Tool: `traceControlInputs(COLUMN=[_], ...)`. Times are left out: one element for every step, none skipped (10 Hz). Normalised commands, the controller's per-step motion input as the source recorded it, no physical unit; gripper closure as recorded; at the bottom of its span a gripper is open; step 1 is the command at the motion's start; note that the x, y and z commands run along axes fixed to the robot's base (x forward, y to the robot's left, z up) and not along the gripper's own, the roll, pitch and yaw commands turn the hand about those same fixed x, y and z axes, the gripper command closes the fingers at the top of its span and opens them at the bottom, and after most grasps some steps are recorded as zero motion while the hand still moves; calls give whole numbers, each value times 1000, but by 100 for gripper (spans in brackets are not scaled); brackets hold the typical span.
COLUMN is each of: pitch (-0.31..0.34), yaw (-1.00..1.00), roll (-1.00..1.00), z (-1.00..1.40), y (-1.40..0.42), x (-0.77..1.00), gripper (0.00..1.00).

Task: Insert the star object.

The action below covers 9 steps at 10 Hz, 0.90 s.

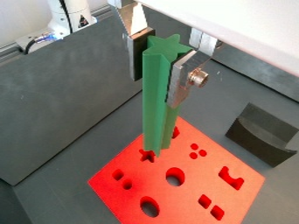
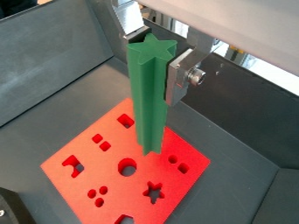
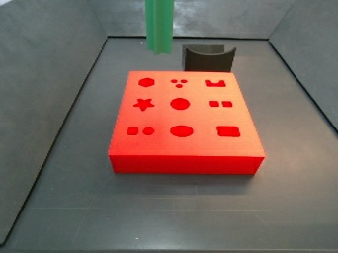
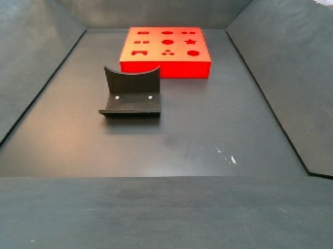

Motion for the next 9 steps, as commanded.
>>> traceControlInputs(pitch=[0,-31,-34,0,34,34,3,14,0], yaw=[0,151,531,797,794,903,866,857,540], roll=[-64,0,104,204,364,270,289,283,0], z=[0,-274,-354,-303,-274,-274,-180,-251,-443], y=[69,134,126,40,0,11,0,0,0], x=[11,0,0,0,63,0,23,77,17], gripper=[100,100,100,100,100,100,100,100,100])
